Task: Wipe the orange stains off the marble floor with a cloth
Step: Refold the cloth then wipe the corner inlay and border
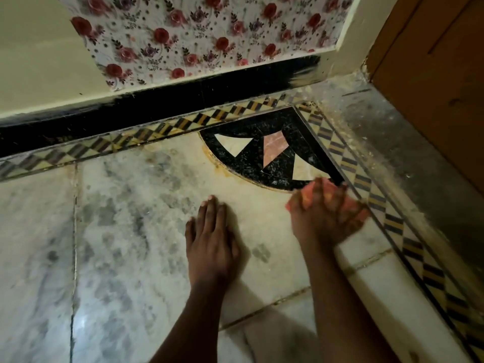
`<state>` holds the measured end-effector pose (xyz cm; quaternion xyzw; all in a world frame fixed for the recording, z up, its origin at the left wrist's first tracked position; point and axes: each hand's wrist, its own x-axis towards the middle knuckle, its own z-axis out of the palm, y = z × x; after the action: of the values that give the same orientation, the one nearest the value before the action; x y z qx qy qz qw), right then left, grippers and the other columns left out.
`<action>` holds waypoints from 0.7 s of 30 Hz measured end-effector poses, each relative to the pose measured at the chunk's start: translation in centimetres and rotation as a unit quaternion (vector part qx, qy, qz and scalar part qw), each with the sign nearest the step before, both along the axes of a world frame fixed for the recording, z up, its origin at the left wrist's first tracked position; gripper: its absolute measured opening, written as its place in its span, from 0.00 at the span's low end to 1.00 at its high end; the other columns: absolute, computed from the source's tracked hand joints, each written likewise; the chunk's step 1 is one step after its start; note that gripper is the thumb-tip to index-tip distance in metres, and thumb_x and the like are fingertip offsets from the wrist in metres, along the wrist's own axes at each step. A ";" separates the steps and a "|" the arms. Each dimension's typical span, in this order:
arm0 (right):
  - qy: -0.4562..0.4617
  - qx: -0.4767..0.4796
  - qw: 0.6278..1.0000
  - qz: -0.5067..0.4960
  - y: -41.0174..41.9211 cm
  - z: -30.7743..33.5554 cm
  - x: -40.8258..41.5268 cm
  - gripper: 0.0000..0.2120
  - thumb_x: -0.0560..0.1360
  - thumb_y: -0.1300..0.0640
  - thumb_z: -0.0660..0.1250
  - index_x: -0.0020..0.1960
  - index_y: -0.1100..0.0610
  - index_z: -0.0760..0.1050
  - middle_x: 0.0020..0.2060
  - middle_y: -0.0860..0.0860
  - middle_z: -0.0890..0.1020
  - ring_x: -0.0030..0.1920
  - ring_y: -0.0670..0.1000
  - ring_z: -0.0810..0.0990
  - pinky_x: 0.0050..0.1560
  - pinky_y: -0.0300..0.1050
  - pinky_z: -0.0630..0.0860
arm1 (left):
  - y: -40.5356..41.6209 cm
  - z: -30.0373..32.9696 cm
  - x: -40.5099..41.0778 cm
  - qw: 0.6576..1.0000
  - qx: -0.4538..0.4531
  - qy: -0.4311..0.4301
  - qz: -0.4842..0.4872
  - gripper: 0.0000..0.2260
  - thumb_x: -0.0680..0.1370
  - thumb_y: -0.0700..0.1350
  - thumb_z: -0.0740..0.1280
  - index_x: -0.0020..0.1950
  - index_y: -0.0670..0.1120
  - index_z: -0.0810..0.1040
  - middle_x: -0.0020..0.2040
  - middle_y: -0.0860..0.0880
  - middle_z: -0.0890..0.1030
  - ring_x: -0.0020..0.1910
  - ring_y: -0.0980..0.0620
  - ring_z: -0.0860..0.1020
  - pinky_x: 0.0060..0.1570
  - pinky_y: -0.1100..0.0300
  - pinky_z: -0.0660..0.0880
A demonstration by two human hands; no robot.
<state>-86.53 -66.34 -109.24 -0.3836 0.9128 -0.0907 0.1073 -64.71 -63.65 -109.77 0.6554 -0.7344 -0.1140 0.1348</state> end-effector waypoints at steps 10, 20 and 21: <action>0.069 0.034 0.988 0.131 7.5 0.5 -2.8 0.41 0.73 0.18 0.42 0.83 0.30 0.46 0.87 0.52 0.52 0.84 0.68 0.52 0.80 0.70 0.55 | 0.0 0.1 0.0 1.000 -0.026 0.001 0.007 0.29 0.82 0.52 0.52 0.83 0.45 0.67 0.86 0.45 0.62 0.84 0.45 0.63 0.81 0.45 0.54; 0.075 -0.014 0.936 0.344 0.1 0.8 2.6 0.33 0.80 0.26 0.49 0.83 0.33 0.52 0.86 0.50 0.54 0.85 0.64 0.52 0.81 0.68 0.53 | 0.2 -0.1 0.0 0.999 -0.046 0.005 0.011 0.28 0.82 0.51 0.54 0.82 0.45 0.69 0.86 0.46 0.62 0.84 0.45 0.63 0.81 0.42 0.57; 0.070 -0.010 0.938 0.339 2.0 0.6 1.5 0.34 0.79 0.25 0.48 0.83 0.32 0.52 0.86 0.50 0.55 0.85 0.64 0.53 0.80 0.68 0.56 | 0.2 -0.2 0.0 0.999 -0.044 0.006 0.011 0.28 0.82 0.51 0.54 0.83 0.45 0.68 0.86 0.46 0.62 0.84 0.46 0.62 0.81 0.42 0.56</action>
<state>-85.00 -64.36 -108.59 -0.6768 0.7328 -0.0311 0.0633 -64.72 -63.48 -109.97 0.6563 -0.7304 -0.0843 0.1694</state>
